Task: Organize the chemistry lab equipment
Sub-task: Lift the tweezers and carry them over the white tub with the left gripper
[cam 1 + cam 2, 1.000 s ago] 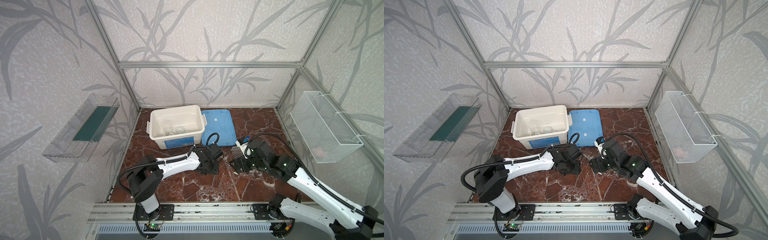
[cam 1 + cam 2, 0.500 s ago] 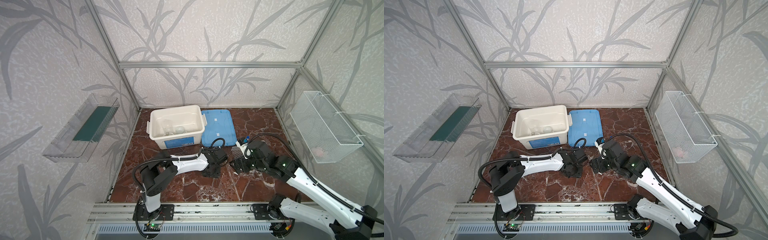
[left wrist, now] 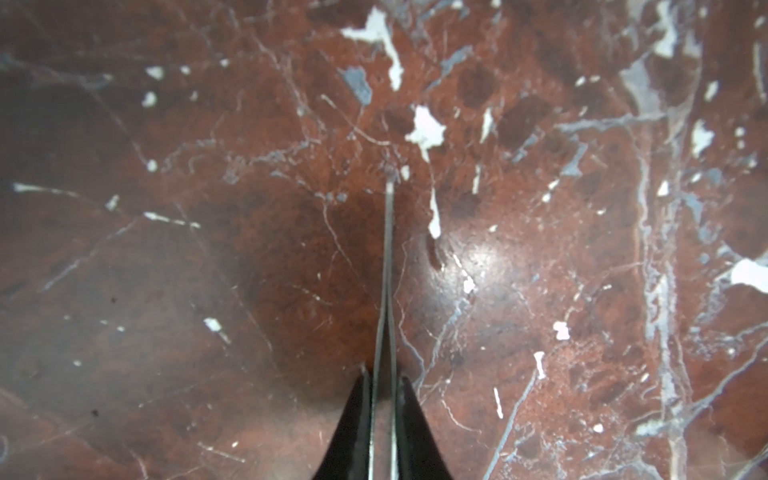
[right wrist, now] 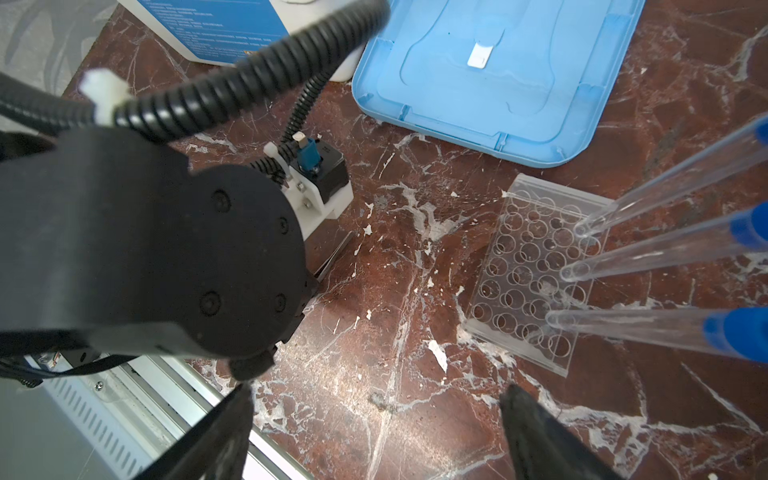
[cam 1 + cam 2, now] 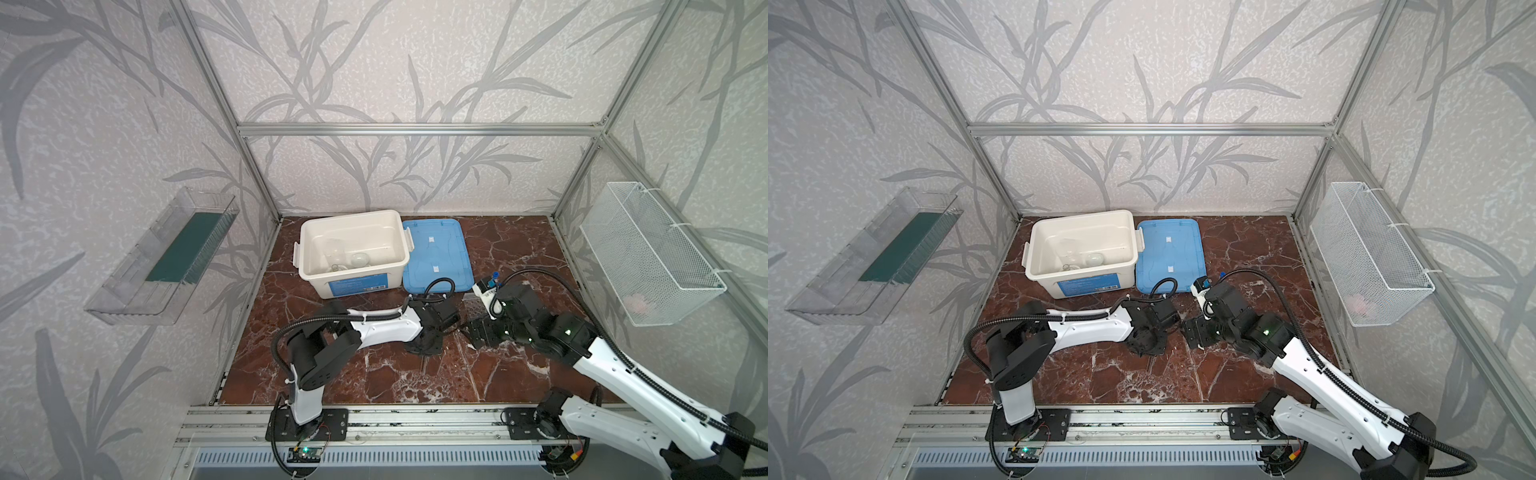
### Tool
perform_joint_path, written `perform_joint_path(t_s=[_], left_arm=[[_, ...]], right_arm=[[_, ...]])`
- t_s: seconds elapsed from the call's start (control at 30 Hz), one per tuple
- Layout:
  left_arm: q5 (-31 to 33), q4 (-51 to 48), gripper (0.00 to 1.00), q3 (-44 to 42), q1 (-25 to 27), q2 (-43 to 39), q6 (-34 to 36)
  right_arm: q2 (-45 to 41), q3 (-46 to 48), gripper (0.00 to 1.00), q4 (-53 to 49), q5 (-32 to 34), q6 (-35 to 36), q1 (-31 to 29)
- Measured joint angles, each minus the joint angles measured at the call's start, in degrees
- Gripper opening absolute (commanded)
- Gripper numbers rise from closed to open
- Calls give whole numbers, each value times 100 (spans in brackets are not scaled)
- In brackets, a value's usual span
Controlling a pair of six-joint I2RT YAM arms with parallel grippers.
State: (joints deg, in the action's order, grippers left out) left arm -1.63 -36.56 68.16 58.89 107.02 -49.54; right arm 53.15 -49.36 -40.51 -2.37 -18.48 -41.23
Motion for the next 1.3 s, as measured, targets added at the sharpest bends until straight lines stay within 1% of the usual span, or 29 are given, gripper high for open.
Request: perform_joint_path(t_s=[0.2,0.3,0.5,0.6,0.7,0.77,0.87,0.97,1.13,1.3], left_arm=[[39,-39,0,0,-2,-50,4],[179,-328,0,52,-20,-256,46],[660,-1115,0,896,-199,-1014,380],[761,-1285,0,1231,-546,-1569,612],[776,-1427,0,1526,-1095,-1980,881],[767,-1574,0,1858,-1491,-2048,1071],[723,-1681,0,2518,-2083,-1915,1388],[457,-1692,0,2990,-2577,-1690,1582],[144,-1805,0,3853,-3202,-833,1908],[-151,-1674,0,3971,-3759,-79,1958]], right_arm=[[-7,31,92,48,-4,-57,0],[-7,33,92,144,-9,-140,0],[57,-15,93,509,-20,-295,0],[363,-293,93,595,-72,-295,0],[811,-769,97,734,-177,-262,0],[1132,-1154,100,855,-221,-245,0],[1628,-1740,100,1141,-275,-247,0],[2212,-2350,100,1397,-374,-254,0],[3226,-3228,98,1847,-671,-382,17],[4054,-3936,99,1996,-966,-566,61]])
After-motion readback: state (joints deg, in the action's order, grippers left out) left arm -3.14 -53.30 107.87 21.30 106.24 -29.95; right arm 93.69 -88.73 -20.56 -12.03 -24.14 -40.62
